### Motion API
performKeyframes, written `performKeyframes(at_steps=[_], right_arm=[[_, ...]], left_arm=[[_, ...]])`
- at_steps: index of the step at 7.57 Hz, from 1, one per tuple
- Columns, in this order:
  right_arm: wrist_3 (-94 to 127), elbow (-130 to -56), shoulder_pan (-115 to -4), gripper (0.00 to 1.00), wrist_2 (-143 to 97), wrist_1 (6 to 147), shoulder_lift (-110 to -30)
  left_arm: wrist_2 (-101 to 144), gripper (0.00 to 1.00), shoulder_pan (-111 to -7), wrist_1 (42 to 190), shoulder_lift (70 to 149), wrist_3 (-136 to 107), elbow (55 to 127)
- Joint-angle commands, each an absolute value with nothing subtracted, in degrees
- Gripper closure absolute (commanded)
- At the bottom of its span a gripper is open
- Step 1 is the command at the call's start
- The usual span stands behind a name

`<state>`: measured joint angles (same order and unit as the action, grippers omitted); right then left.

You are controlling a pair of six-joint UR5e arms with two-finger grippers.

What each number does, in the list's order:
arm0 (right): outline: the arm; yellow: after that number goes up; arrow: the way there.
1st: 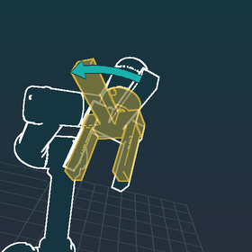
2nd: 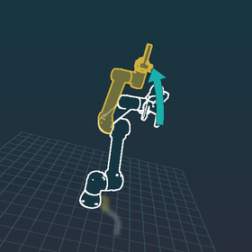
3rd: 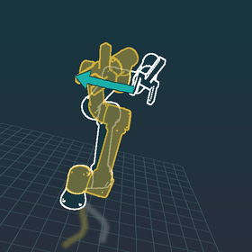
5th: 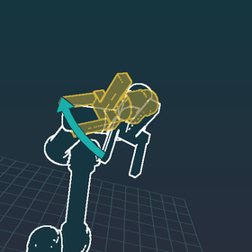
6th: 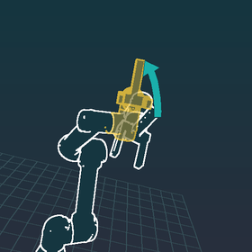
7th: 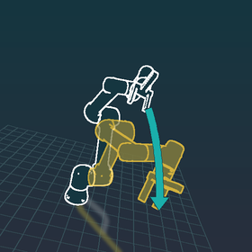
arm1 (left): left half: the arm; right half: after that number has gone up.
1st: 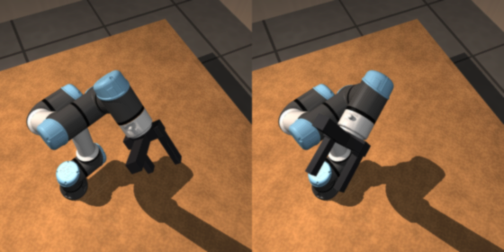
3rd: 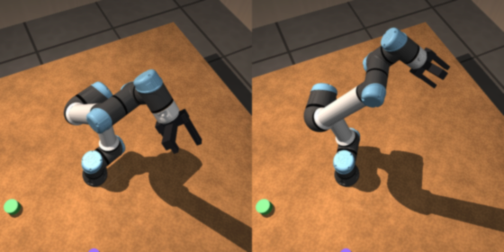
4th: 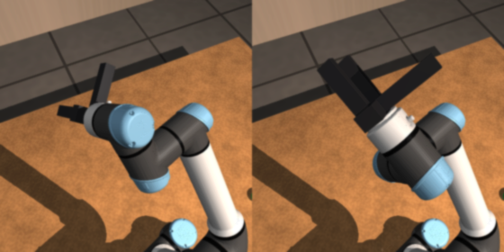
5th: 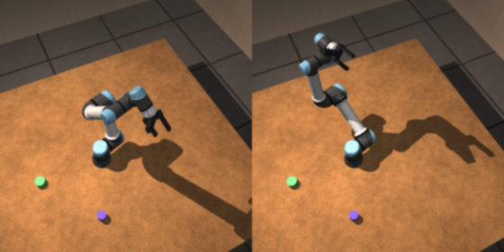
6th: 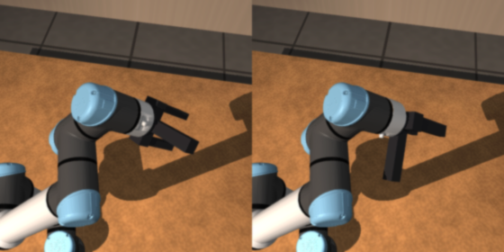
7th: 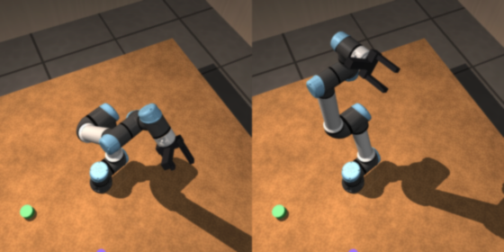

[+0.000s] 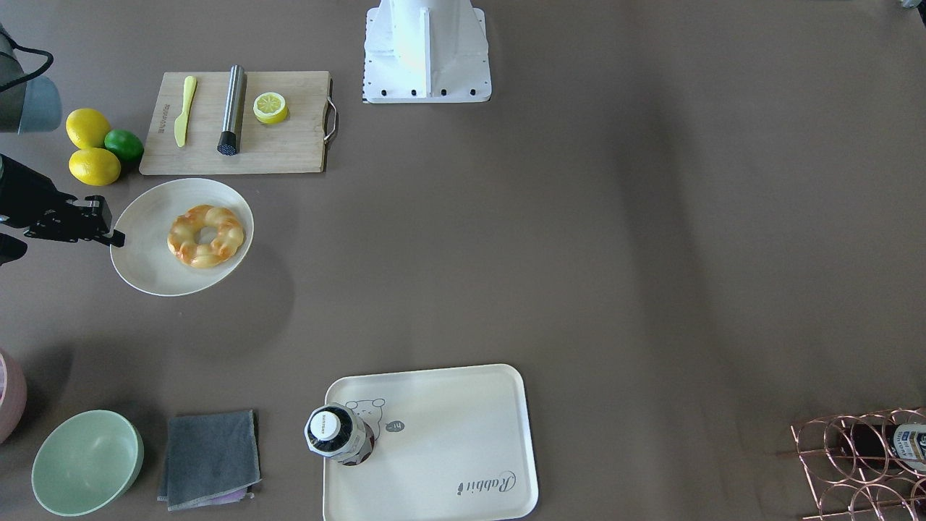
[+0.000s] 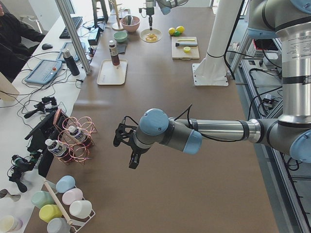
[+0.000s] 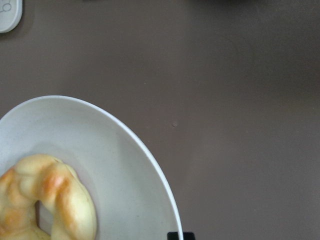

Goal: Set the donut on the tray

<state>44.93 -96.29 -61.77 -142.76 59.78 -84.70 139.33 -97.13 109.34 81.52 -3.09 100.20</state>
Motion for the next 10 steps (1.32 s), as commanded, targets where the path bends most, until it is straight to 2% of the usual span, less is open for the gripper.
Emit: performKeyframes(at_steps=[1, 4, 8, 10], right_arm=[[50.49, -98.08, -62.14, 1.00, -142.56, 59.77, -81.41], [62.89, -103.51, -56.11, 1.00, -136.18, 59.85, -78.05], [75.40, -105.03, -47.48, 1.00, -126.23, 60.47, -71.20], [76.29, -106.25, -44.22, 1.00, -121.75, 69.82, -65.86]], left_arm=[[142.47, 0.02, -91.71, 107.40, 87.07, -15.03, 100.54], [142.21, 0.02, -81.51, 107.40, 96.21, -35.78, 101.42], [141.86, 0.02, -67.71, 107.23, 106.06, -54.12, 107.04], [137.93, 0.02, -60.51, 107.23, 110.90, -61.76, 108.19]])
